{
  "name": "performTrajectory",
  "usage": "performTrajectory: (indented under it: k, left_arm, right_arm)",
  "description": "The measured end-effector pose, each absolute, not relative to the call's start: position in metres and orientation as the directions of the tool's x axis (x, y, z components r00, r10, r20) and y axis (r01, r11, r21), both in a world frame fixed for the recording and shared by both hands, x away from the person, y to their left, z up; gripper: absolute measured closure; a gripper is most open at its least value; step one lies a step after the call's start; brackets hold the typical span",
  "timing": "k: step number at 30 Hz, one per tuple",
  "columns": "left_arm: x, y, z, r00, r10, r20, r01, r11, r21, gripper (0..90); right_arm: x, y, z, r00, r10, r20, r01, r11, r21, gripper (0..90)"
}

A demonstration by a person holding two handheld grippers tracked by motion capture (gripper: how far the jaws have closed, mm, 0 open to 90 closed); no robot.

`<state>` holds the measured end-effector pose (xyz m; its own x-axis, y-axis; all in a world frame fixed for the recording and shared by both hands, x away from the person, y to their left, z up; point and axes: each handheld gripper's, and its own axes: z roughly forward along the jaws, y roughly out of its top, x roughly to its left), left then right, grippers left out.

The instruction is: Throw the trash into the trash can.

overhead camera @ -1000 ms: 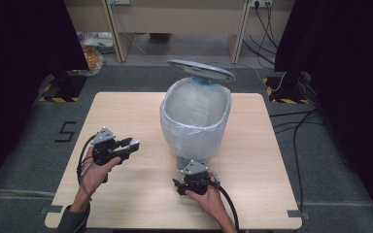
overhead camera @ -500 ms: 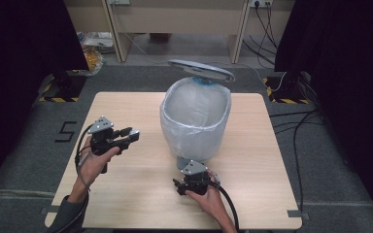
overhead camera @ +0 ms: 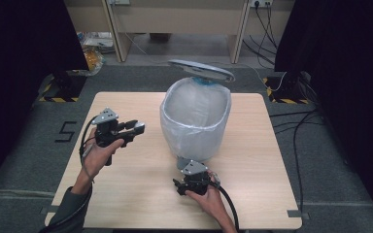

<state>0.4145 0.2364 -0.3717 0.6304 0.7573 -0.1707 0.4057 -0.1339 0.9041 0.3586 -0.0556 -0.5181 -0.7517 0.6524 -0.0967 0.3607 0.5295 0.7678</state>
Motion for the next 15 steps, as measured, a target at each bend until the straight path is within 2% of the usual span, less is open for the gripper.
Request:
performTrajectory:
  k: [15]
  left_arm:
    - [0.422,0.234,-0.345,0.642,0.75,-0.158,0.372,-0.125,0.92,58.6]
  right_arm:
    - [0.359,-0.056,-0.518,-0.752,0.652,-0.096,0.361,0.529,0.768,23.1]
